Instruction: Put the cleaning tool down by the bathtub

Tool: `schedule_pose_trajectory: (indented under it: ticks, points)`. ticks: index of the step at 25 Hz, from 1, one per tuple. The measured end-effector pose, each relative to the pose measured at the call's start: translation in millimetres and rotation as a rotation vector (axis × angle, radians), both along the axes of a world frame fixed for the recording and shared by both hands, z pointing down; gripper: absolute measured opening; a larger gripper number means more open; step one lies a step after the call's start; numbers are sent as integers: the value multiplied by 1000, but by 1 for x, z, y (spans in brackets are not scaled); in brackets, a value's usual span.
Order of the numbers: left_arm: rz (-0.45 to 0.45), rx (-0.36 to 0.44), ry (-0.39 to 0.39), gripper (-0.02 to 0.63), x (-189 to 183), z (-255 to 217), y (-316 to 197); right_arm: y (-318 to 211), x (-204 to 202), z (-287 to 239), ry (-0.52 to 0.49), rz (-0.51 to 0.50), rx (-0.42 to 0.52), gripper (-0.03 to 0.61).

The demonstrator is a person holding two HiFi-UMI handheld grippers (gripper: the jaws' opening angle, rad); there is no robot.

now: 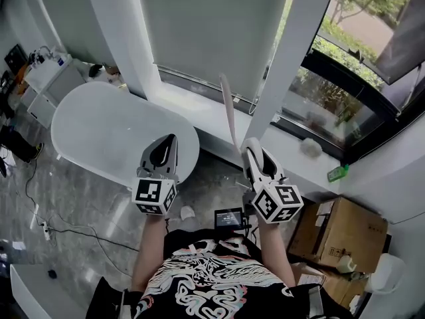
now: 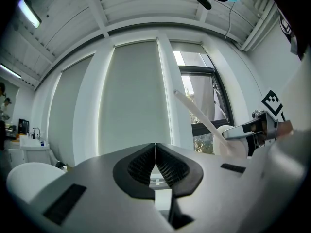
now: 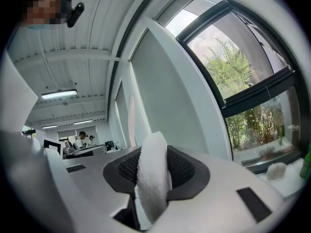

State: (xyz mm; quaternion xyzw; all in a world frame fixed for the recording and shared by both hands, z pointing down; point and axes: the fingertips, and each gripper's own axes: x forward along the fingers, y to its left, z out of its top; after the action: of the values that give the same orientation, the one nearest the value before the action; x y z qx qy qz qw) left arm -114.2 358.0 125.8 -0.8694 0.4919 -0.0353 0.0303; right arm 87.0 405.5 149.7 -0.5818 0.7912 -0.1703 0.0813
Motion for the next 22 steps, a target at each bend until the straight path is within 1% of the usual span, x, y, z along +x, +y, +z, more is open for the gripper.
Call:
schedule_pose_trajectory:
  ticks: [8, 12, 17, 22]
  points:
    - [5, -7, 21, 17, 11, 7, -30, -25, 12, 14, 9, 18, -27, 146]
    - [9, -22, 21, 17, 18, 14, -57, -47, 19, 17, 28, 38, -33, 146]
    - [15, -28, 27, 17, 24, 23, -104, -87, 28, 21, 59, 65, -25, 146]
    - [22, -36, 18, 17, 19, 25, -157, -145, 22, 23, 69, 67, -36, 146]
